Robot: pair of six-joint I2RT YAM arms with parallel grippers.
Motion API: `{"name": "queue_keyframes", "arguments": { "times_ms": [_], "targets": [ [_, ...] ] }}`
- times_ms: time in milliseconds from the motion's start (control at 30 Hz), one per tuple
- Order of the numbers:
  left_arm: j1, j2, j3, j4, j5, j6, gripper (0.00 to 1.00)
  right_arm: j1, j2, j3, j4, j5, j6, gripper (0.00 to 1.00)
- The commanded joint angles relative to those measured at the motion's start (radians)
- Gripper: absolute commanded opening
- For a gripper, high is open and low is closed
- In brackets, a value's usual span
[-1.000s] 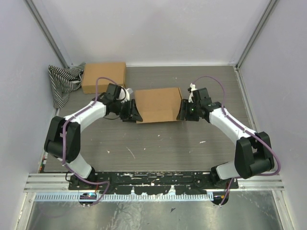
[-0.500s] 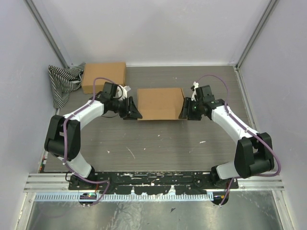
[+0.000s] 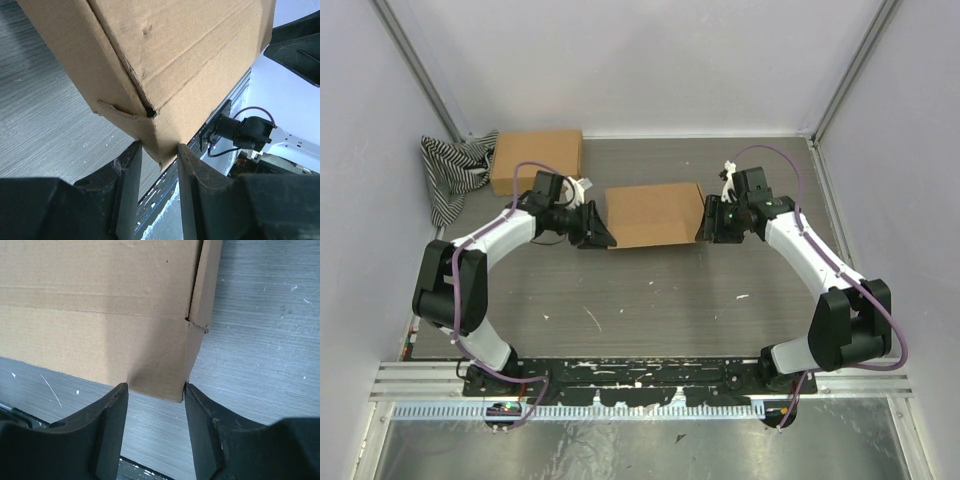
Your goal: Fold the paper box
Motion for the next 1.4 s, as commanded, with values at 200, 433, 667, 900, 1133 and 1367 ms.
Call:
{"name": "queue_keyframes", "arguments": {
  "times_ms": [200,433,667,900,1133,1367],
  "targets": [
    [0.011,0.009,-0.026,0.036,0.048,-0.009,0.38,0.001,-0.02,-0.019,-0.041,-0.055,-0.014,0.52],
    [0.013,-0.003,-0.045,0.078,0.083,-0.034,0.38,-0.001,-0.014,0.024,-0.049,-0.074,-0.002,0.53],
    [0.034,0.021,-0.012,0.137,0.119,-0.097,0.38,-0.023,0.002,0.099,-0.054,-0.105,0.016,0.53],
    [0.041,0.085,0.127,0.127,0.135,-0.133,0.37,-0.036,0.109,0.195,-0.052,-0.135,0.015,0.53],
    [0.041,0.157,0.213,0.061,0.132,-0.104,0.36,-0.04,0.161,0.135,-0.027,-0.099,0.006,0.53],
    [0.041,0.181,0.164,0.018,0.099,-0.048,0.36,-0.039,0.174,0.065,-0.007,-0.06,-0.011,0.52]
  ]
}}
